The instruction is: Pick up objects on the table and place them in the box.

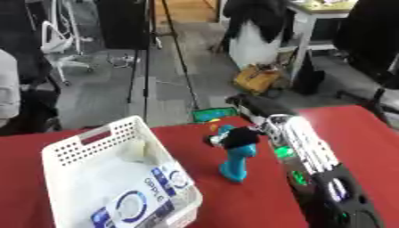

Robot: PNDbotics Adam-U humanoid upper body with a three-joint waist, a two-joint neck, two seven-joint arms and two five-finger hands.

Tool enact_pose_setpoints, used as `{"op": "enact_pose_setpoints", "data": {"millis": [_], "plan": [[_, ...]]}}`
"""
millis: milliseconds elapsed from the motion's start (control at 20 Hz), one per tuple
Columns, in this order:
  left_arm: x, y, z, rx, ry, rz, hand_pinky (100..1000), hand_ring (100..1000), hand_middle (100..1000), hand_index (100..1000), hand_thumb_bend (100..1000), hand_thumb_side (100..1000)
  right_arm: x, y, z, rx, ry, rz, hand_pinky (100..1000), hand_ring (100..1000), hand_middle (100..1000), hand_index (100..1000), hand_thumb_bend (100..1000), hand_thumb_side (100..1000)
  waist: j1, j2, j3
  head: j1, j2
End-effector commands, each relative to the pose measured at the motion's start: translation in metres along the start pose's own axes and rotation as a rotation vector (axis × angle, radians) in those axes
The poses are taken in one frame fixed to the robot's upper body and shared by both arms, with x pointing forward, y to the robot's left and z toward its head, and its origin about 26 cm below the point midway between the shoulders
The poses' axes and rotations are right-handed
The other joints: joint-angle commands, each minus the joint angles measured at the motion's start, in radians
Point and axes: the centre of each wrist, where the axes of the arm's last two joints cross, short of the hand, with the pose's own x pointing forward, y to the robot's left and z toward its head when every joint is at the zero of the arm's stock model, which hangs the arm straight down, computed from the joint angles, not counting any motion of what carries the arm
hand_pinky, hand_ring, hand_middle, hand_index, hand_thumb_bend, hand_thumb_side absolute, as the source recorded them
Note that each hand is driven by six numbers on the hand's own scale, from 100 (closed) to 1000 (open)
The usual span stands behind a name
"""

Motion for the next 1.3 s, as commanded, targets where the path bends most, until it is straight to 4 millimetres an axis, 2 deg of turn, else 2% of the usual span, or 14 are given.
{"op": "enact_pose_setpoints", "data": {"millis": [50, 500, 1300], "plan": [[0.006, 0.002, -0.007, -0.010, -0.034, -0.011, 791, 780, 797, 850, 100, 1000, -0.001, -0.004, -0.002, 0.043, 0.029, -0.033, 936, 949, 945, 1000, 621, 679, -0.013, -0.008, 0.001, -0.004, -0.015], [0.006, 0.001, -0.007, -0.004, -0.033, -0.006, 791, 781, 797, 849, 100, 1000, -0.004, 0.009, -0.014, 0.088, 0.070, 0.015, 916, 937, 941, 1000, 595, 668, -0.009, 0.000, 0.002, -0.019, -0.038], [0.006, 0.000, -0.007, 0.002, -0.035, 0.001, 793, 782, 798, 849, 100, 1000, -0.006, 0.016, -0.020, 0.107, 0.109, 0.047, 923, 950, 946, 1000, 588, 682, -0.004, 0.007, 0.001, -0.019, -0.052]]}}
